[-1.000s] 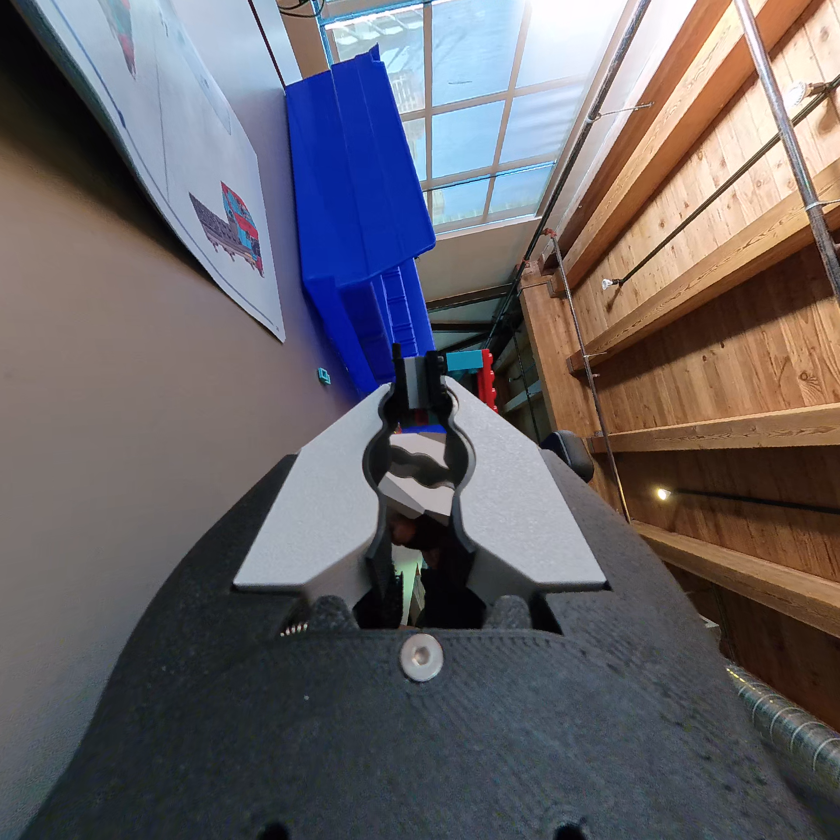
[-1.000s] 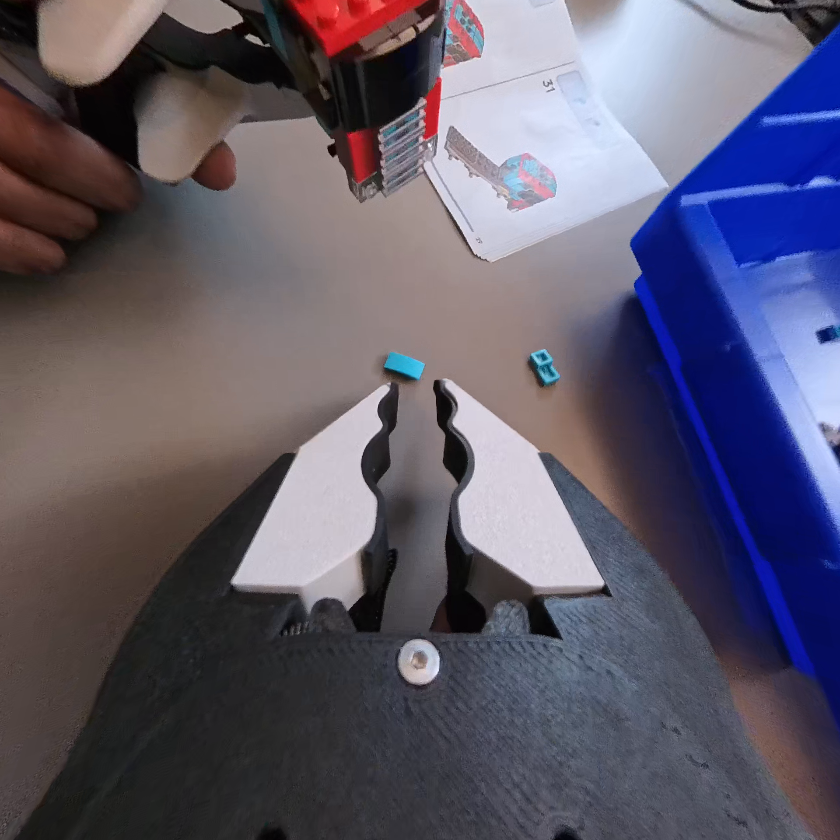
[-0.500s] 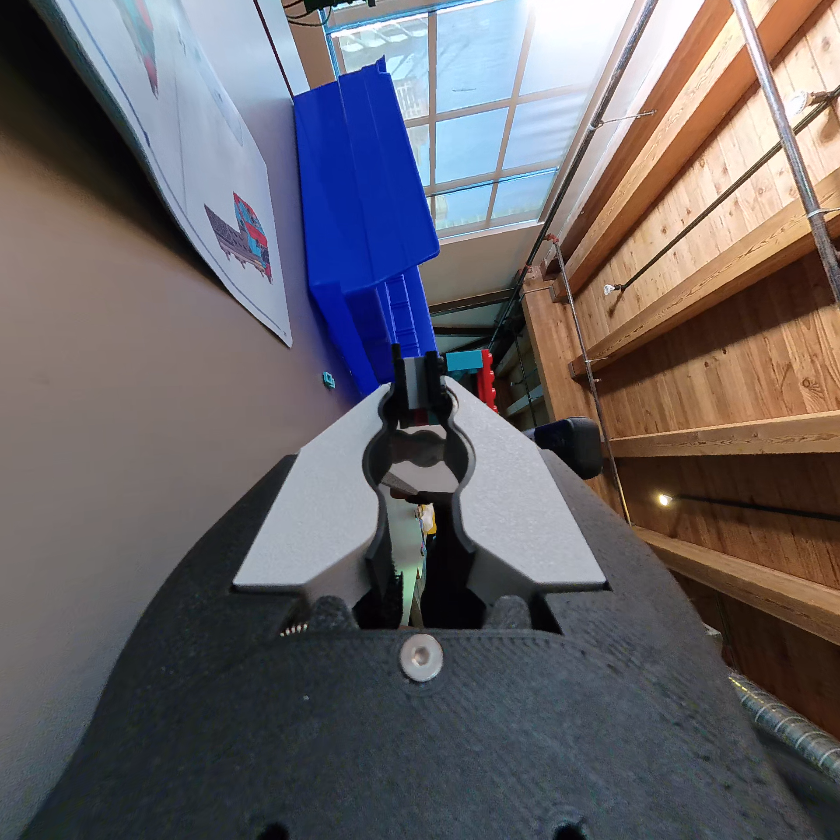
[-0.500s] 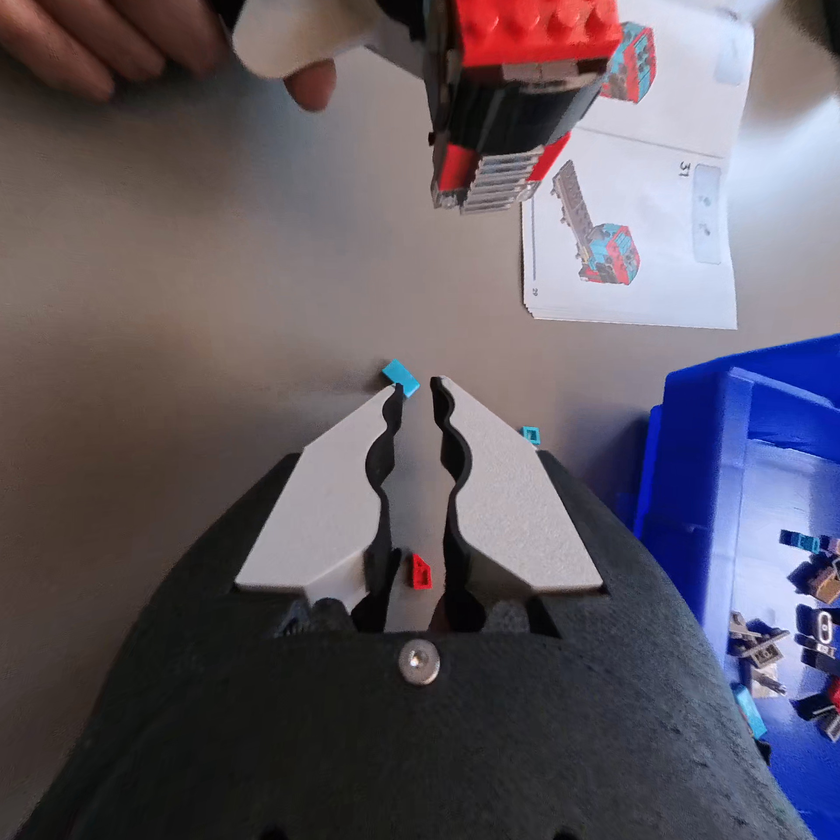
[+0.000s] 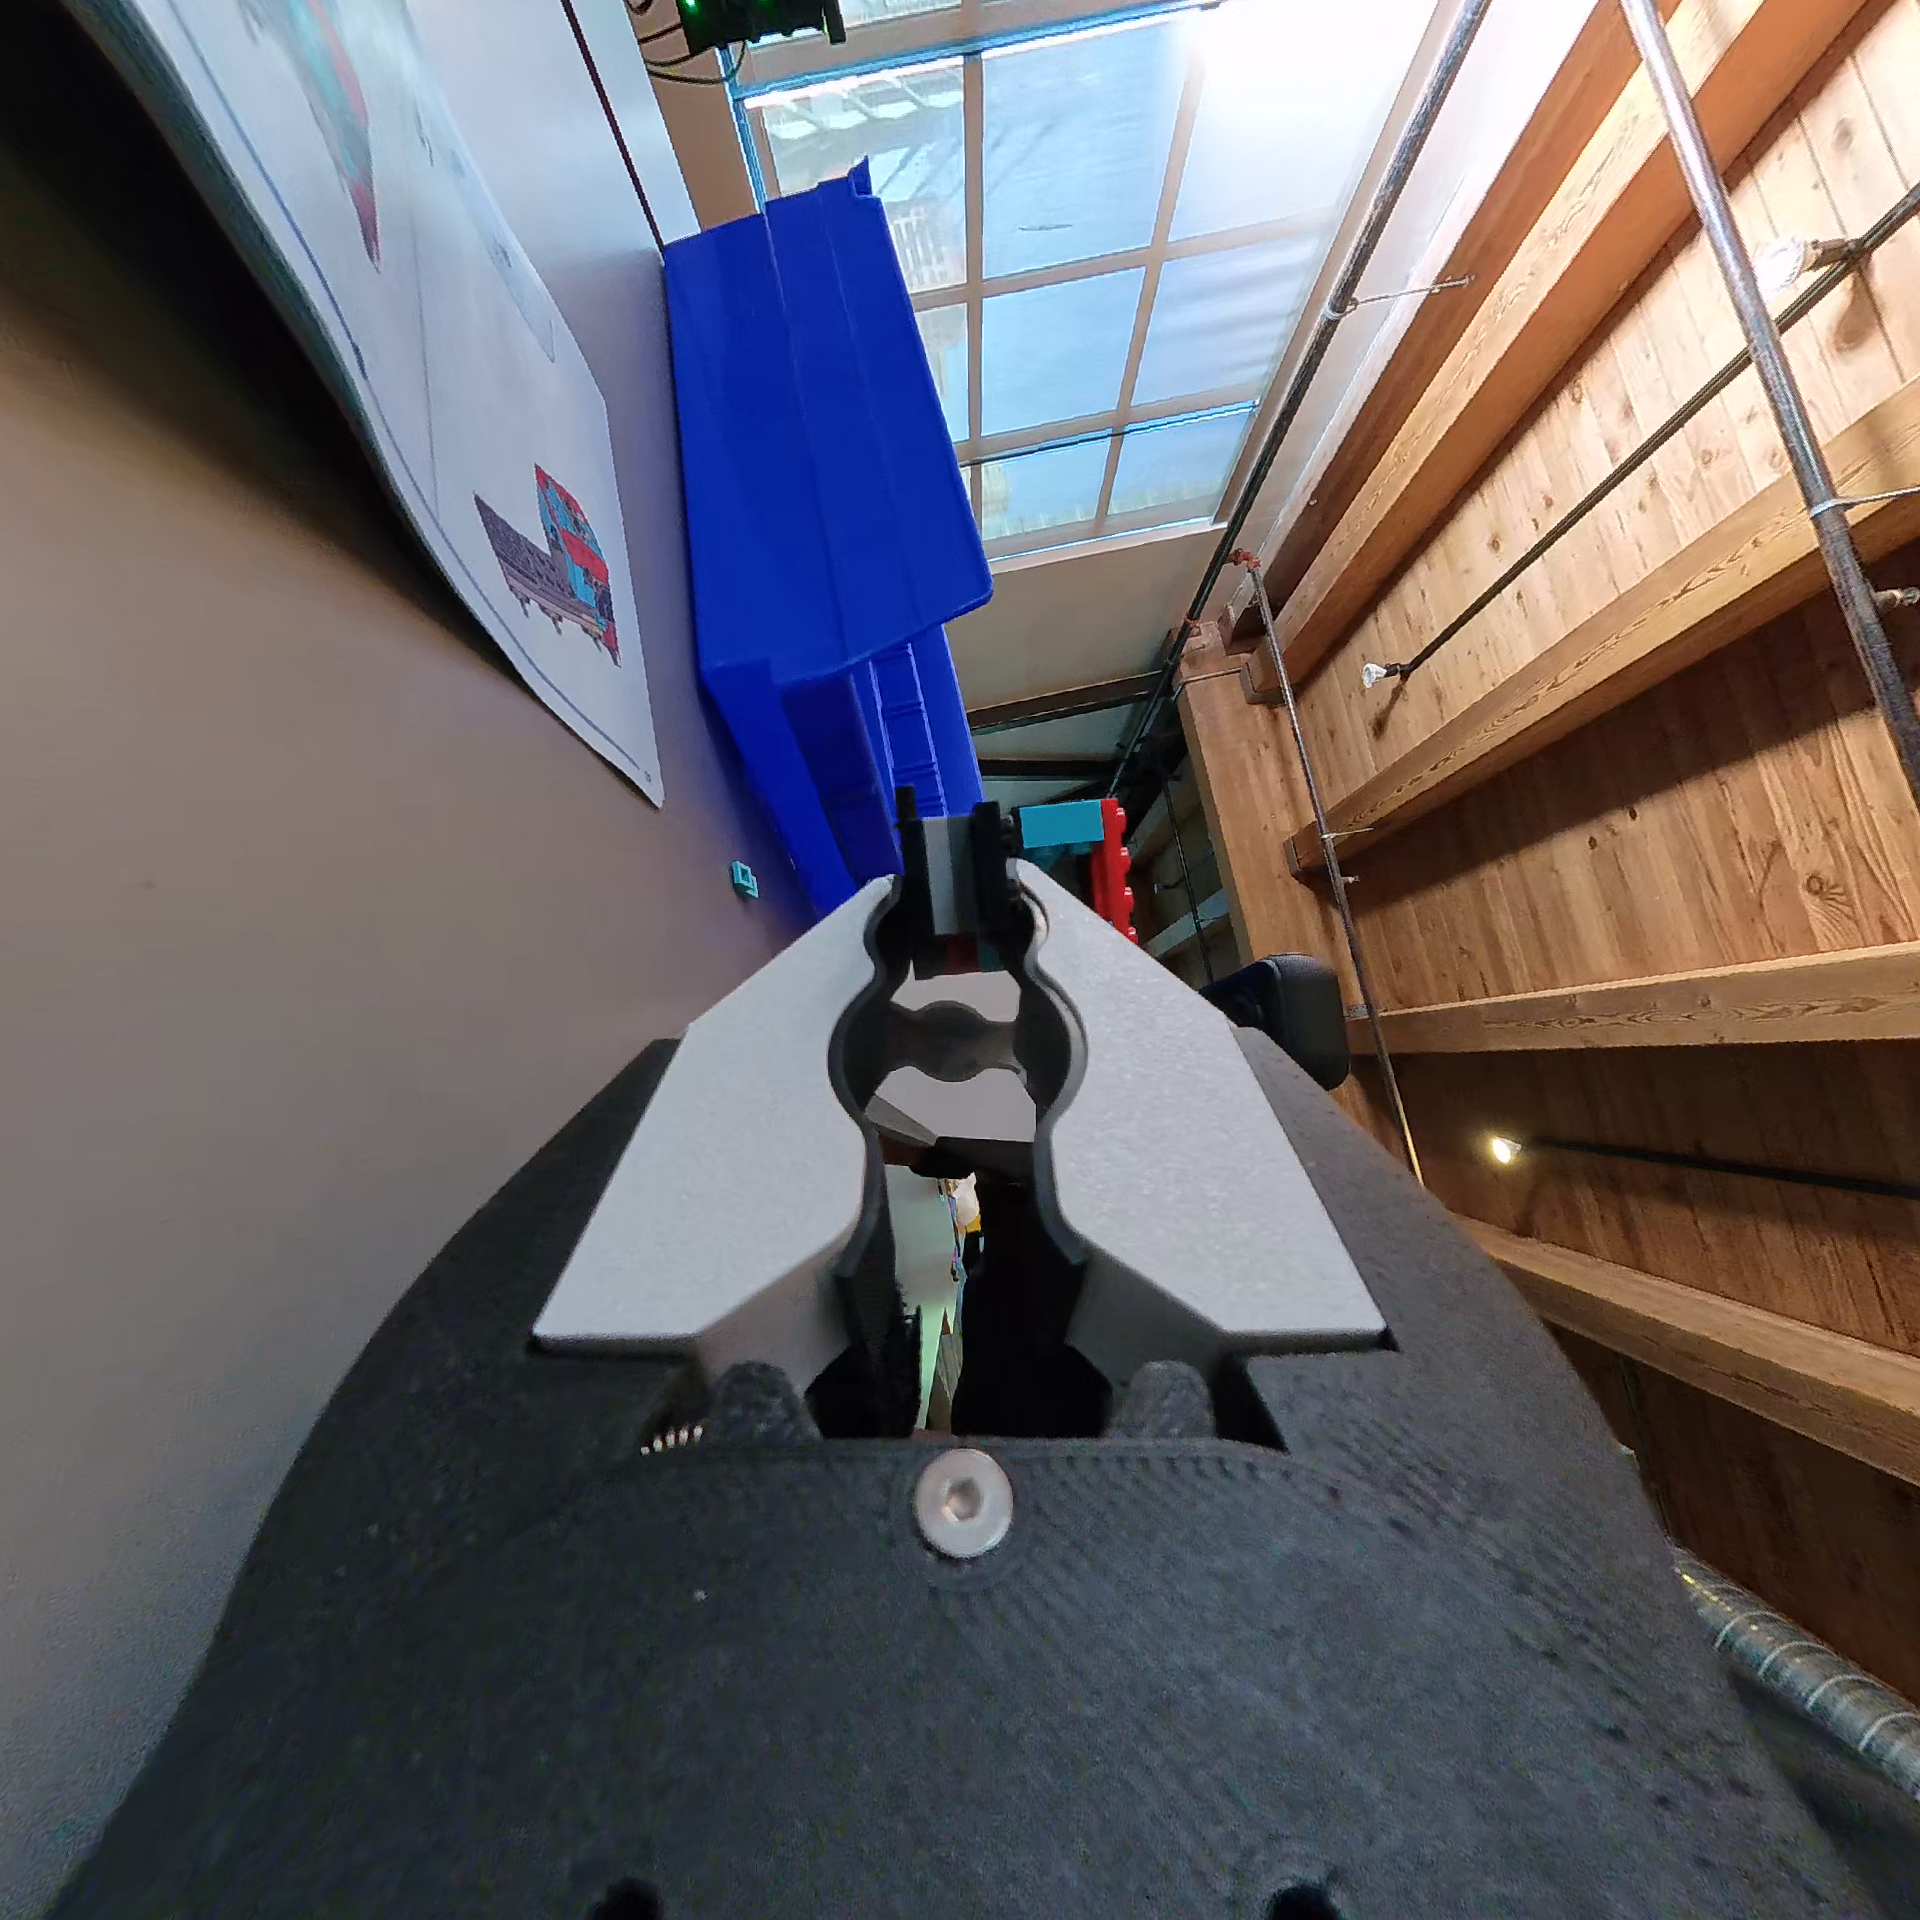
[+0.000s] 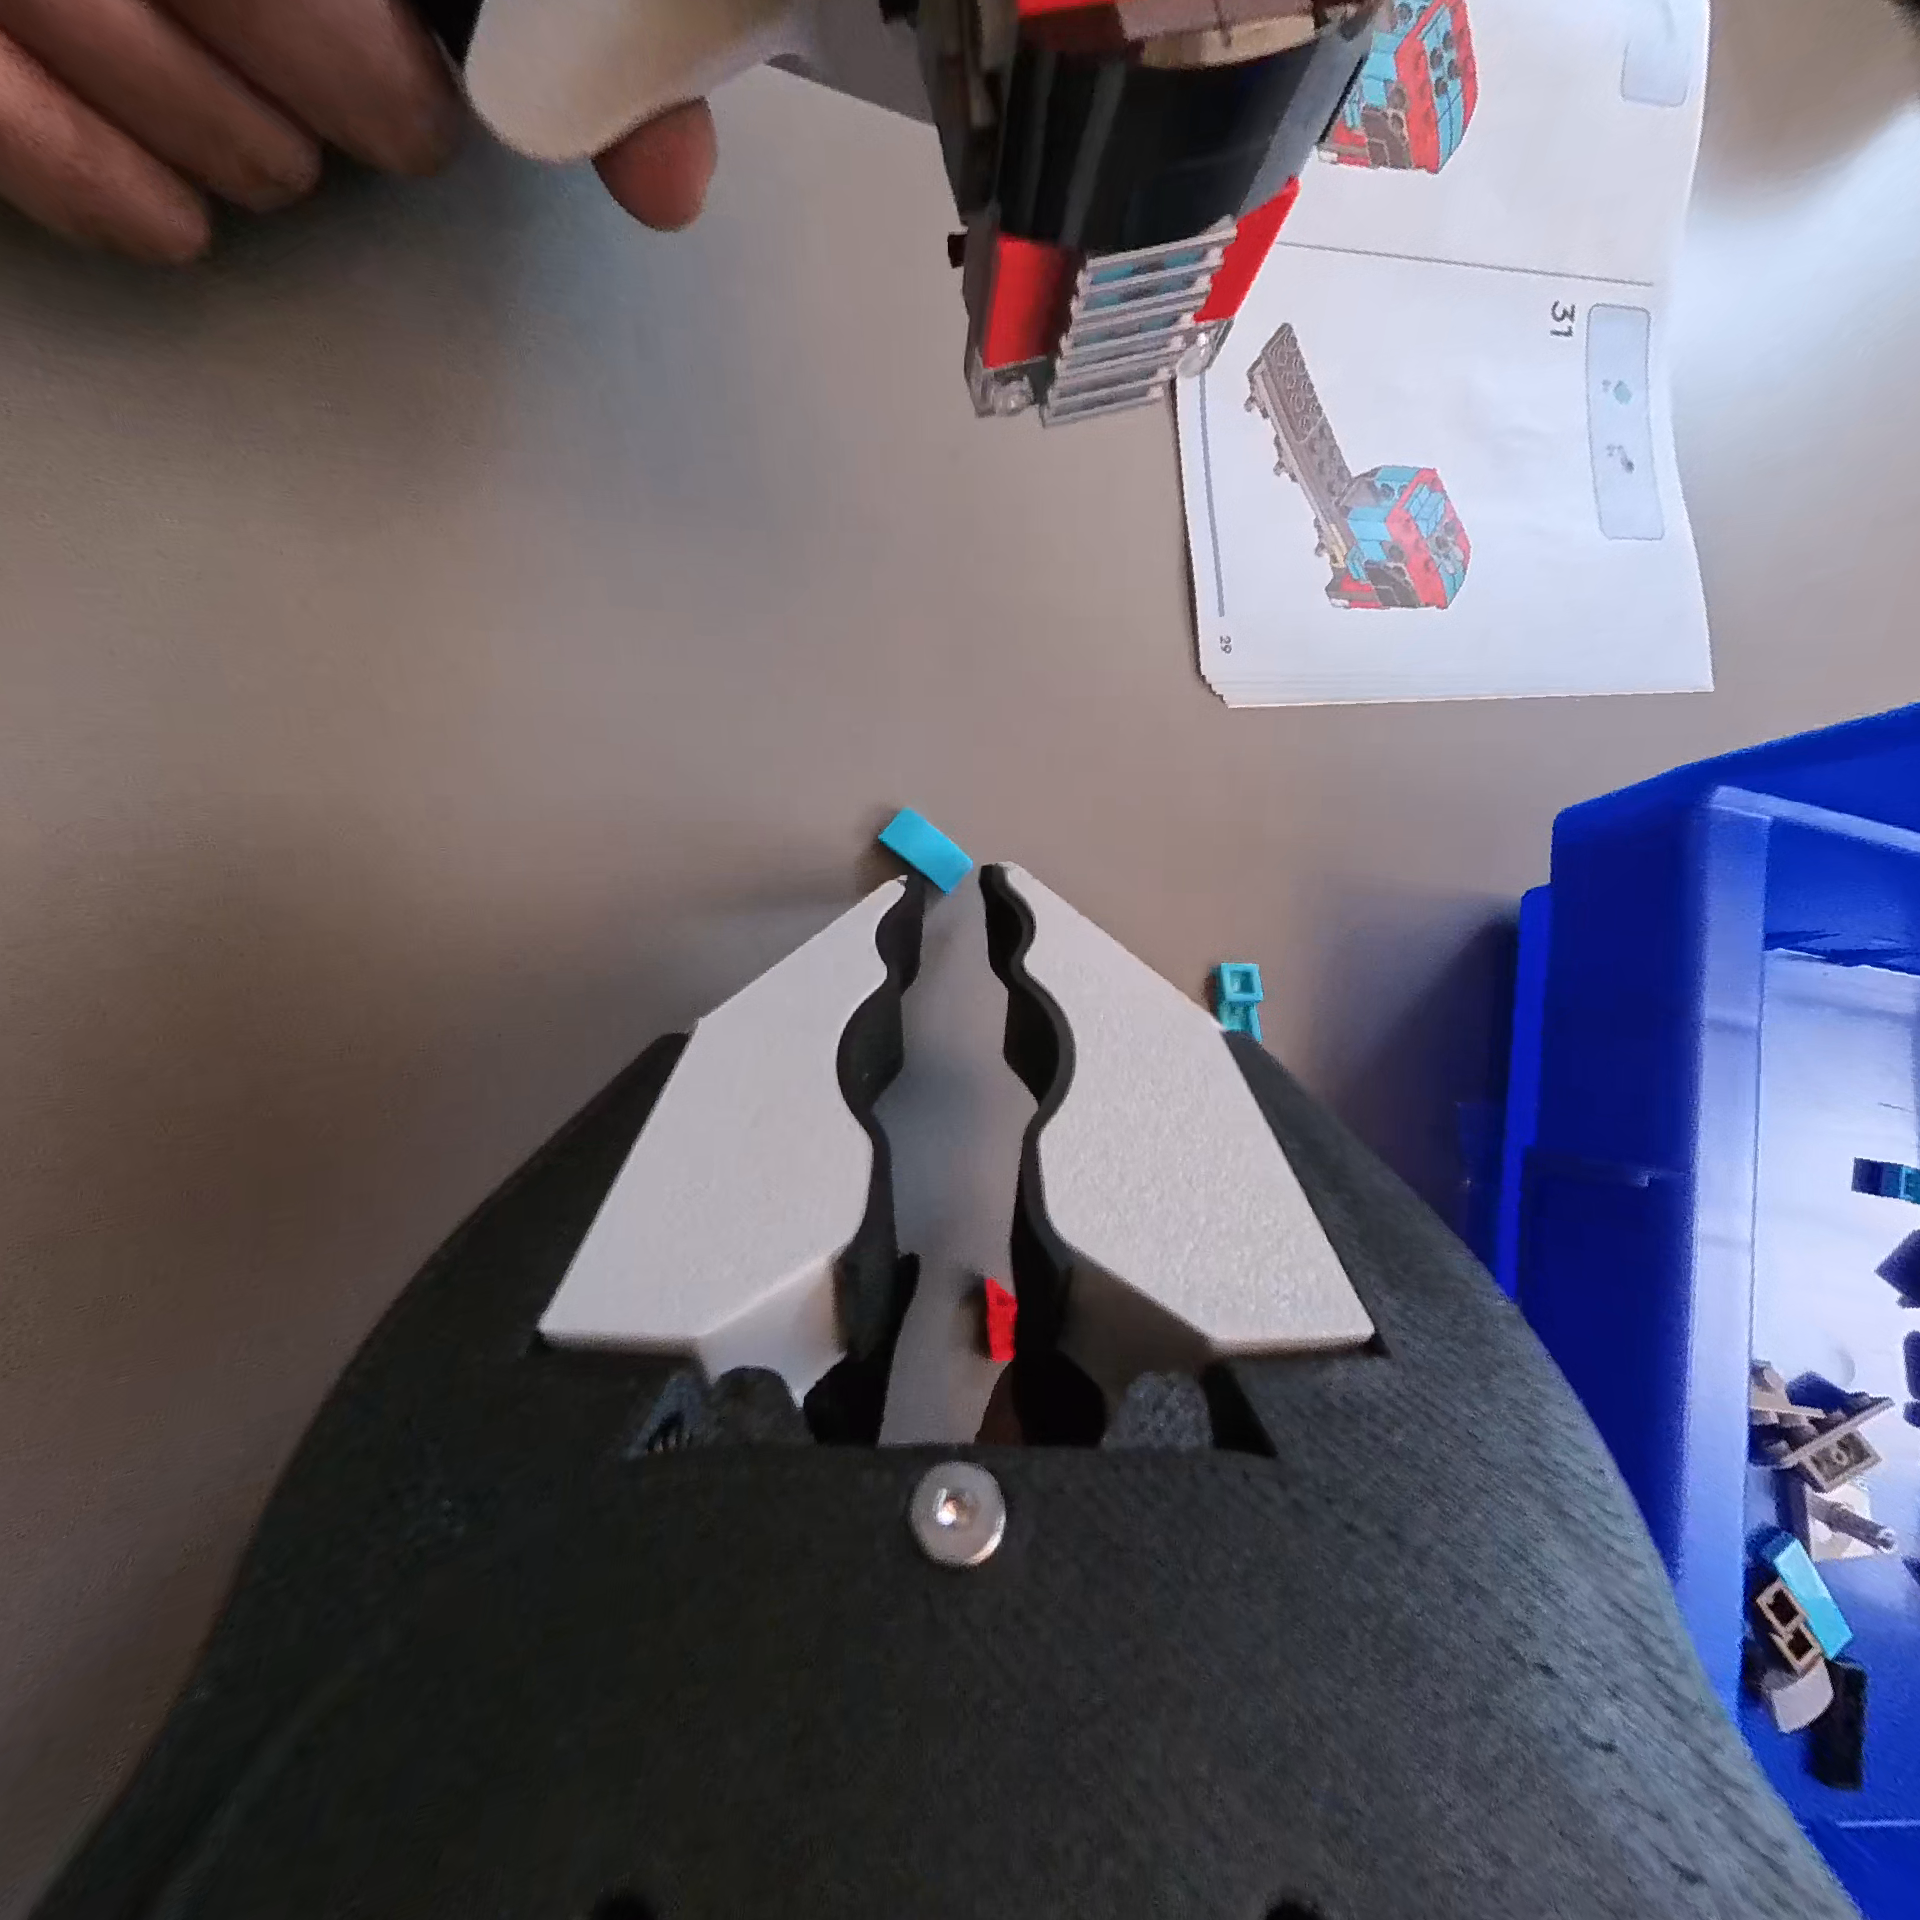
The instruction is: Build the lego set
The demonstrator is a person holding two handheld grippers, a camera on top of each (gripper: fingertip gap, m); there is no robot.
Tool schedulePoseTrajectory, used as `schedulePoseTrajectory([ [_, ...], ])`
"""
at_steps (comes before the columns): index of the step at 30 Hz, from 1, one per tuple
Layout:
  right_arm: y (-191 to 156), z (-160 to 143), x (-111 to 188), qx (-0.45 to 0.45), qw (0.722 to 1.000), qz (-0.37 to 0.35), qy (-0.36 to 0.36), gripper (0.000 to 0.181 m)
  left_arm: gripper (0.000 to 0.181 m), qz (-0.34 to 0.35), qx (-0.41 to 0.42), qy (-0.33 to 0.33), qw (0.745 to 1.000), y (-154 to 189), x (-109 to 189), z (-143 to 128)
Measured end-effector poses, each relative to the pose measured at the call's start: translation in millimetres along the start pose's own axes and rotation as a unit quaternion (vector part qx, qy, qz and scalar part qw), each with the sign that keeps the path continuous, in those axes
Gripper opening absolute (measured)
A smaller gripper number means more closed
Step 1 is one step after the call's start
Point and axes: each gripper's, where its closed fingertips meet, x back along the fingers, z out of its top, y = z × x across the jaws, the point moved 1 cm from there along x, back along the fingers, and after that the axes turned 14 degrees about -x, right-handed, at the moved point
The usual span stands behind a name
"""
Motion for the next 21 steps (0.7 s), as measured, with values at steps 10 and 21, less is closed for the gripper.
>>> schedulePoseTrajectory([
  [10,-15,0,1,-0.001,1.000,0.019,-0.006,0.014,0.016,0.001,-0.001,0.001,1.000,0,0,1],
  [21,-8,0,2,-0.041,0.999,0.008,-0.001,0.032,0.016,0.000,-0.002,0.000,1.000,1,0,-1],
])
